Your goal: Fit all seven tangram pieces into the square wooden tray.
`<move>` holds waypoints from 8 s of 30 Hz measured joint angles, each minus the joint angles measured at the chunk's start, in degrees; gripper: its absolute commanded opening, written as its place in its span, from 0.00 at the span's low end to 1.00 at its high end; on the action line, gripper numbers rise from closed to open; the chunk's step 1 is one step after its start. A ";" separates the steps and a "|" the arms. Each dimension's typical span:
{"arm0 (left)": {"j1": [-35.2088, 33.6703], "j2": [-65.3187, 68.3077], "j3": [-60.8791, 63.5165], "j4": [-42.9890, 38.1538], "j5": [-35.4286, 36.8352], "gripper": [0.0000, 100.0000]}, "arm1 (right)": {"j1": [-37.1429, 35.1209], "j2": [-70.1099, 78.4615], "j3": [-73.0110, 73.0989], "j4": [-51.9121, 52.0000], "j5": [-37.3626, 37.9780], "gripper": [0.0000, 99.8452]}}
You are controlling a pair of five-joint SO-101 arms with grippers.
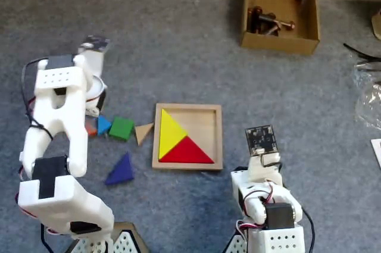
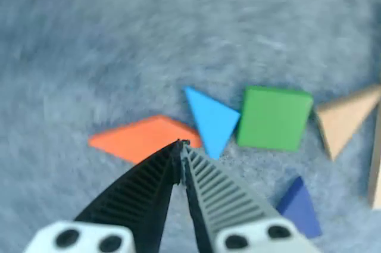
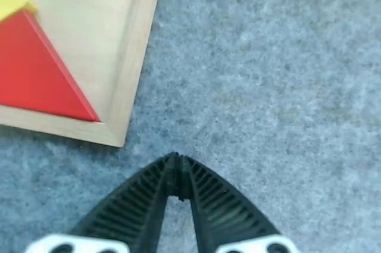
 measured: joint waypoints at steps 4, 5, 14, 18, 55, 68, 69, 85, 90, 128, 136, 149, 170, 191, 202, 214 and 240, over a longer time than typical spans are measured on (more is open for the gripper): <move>-0.18 0.00 0.00 -0.09 3.96 0.00 | 0.00 0.00 0.00 0.00 0.00 0.01; -0.18 0.00 0.00 -0.09 4.31 0.00 | 0.00 0.00 0.00 0.00 0.00 0.01; -6.24 0.00 0.09 -2.20 10.73 0.00 | 0.00 0.00 0.00 0.00 0.00 0.01; -7.21 0.00 0.09 -2.20 19.52 0.00 | 0.00 0.00 0.00 0.00 0.00 0.01; -6.95 0.00 8.26 -2.29 54.15 0.42 | 0.00 0.00 0.00 0.00 0.00 0.01; -6.95 0.00 12.48 -8.09 56.18 0.41 | 0.00 0.00 0.00 0.00 0.00 0.01; -6.95 0.00 12.84 -8.97 56.18 0.39 | 0.00 0.00 0.00 0.00 0.00 0.01; -7.65 -0.09 13.19 -10.81 56.18 0.10 | 0.00 0.00 0.00 0.00 0.00 0.01; -7.65 -0.09 13.19 -10.81 56.18 0.10 | 0.00 0.00 0.00 0.00 0.00 0.01; 7.91 -0.09 10.11 -10.81 22.51 0.00 | 0.00 0.00 0.00 0.00 0.00 0.01; 3.43 0.00 5.45 -6.68 27.87 0.00 | 0.00 0.00 0.00 0.00 0.00 0.01; -12.84 -10.29 -0.09 8.44 15.56 0.00 | 0.00 0.00 0.00 0.00 0.00 0.01; -45.80 -11.34 11.96 -1.67 -9.05 0.00 | 0.00 0.00 0.00 0.00 0.00 0.01; -42.46 -11.34 16.09 -0.88 -16.44 0.00 | 0.00 0.00 0.00 0.00 0.00 0.01; -28.92 -11.34 16.62 -8.79 0.97 0.00 | 0.00 0.00 0.00 0.00 0.00 0.01; -28.13 -11.34 16.62 -9.14 -2.99 0.00 | 0.00 0.00 0.00 0.00 0.00 0.01; -40.79 -11.34 16.62 -9.49 -9.76 0.04 | 0.00 0.00 0.00 0.00 0.00 0.01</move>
